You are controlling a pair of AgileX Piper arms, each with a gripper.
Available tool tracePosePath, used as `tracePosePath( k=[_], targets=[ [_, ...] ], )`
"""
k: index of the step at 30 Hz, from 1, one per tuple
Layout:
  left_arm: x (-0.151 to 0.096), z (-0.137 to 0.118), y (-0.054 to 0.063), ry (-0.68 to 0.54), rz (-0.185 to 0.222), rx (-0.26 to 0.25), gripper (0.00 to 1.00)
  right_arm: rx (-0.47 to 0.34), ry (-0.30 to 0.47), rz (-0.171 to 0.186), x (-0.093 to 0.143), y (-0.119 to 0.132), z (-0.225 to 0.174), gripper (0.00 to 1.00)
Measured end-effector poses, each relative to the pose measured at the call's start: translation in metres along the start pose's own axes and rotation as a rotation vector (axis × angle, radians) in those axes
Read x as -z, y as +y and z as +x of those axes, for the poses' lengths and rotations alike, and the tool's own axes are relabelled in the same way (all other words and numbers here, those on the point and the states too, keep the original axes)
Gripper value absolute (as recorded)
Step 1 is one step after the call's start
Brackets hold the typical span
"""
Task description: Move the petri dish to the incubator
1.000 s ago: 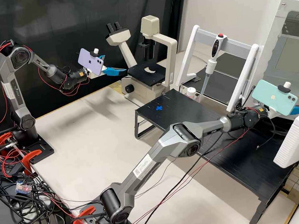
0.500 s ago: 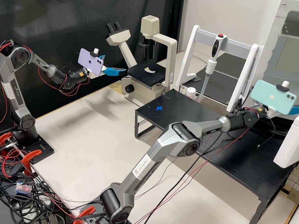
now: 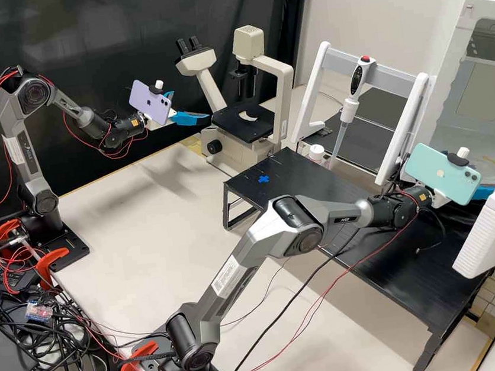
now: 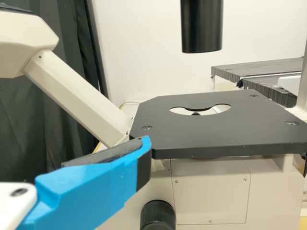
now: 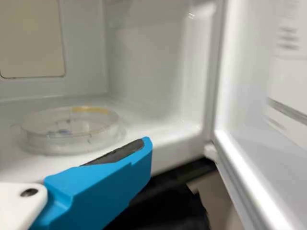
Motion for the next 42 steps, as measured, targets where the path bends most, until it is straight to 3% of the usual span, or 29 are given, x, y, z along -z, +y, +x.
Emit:
tracePosePath(
  k=[6, 10, 19, 27, 31, 42],
  targets=[
    [0.000, 0.000, 0.000, 0.000, 0.000, 0.000, 1.00, -0.056, -0.003, 0.015, -0.010, 0.013, -0.038, 1.00],
    [0.000, 0.000, 0.000, 0.000, 0.000, 0.000, 1.00, -0.074, -0.012, -0.021, -0.015, 0.019, -0.070, 1.00],
    [0.000, 0.000, 0.000, 0.000, 0.000, 0.000, 1.00, -0.151, 0.015, 0.015, -0.015, 0.025, -0.141, 1.00],
    [0.000, 0.000, 0.000, 0.000, 0.000, 0.000, 1.00, -0.220, 0.114, 0.017, 0.001, 0.018, -0.214, 1.00],
    [0.000, 0.000, 0.000, 0.000, 0.000, 0.000, 1.00, -0.257, 0.173, 0.038, 0.010, 0.015, -0.250, 1.00],
    [0.000, 0.000, 0.000, 0.000, 0.000, 0.000, 1.00, -0.219, 0.360, 0.107, 0.039, -0.034, -0.325, 1.00]
  ],
)
